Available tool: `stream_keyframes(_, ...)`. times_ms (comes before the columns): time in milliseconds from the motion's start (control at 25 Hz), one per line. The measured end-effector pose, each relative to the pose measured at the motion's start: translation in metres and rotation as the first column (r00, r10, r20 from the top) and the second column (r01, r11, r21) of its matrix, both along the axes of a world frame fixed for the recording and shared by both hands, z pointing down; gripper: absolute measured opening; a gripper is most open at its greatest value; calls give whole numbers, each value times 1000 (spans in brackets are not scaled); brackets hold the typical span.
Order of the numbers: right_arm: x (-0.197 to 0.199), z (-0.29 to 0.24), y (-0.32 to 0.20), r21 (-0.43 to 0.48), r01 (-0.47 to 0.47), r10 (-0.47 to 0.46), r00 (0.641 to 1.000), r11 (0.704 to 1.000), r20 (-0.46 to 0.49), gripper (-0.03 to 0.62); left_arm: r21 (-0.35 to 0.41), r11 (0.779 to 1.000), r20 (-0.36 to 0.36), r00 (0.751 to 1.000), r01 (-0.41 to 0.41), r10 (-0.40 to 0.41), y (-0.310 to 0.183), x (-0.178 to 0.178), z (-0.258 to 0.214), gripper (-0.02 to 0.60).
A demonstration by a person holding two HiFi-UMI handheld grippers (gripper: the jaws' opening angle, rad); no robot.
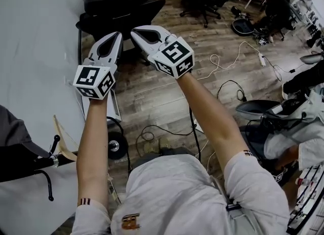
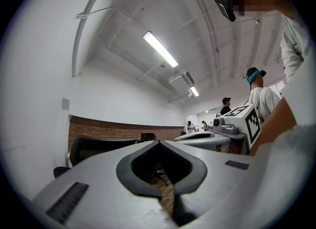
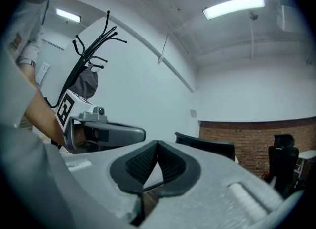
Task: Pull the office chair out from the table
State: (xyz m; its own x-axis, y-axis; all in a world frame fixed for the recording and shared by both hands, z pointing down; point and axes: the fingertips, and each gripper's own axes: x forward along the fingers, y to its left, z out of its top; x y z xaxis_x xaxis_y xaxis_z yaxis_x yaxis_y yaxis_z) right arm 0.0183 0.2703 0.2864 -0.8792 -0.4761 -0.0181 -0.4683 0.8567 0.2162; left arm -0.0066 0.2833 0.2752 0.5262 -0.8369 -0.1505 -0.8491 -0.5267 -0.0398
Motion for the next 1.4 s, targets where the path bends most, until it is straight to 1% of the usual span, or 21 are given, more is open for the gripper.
stream_keyframes(200, -1, 2, -2, 3, -3, 3, 1000, 1000, 1, 2, 5, 1000, -8, 1000, 7, -7, -5, 2, 1, 0)
stream_keyframes(520, 5, 5, -6, 2, -8, 8, 1000, 1000, -8, 0, -1, 1000, -14, 1000, -6, 6, -10, 12, 3, 0)
stream_keyframes(1120, 9, 2, -11, 8, -13, 13, 1000, 1000, -1, 0, 6, 1000, 0, 1000, -27, 27, -16, 19, 1, 0)
stream_keyframes(1400, 18, -2, -13, 1, -17, 17, 1000, 1000, 2, 2, -1, 1000, 2, 1000, -30, 30, -17, 26, -1, 0)
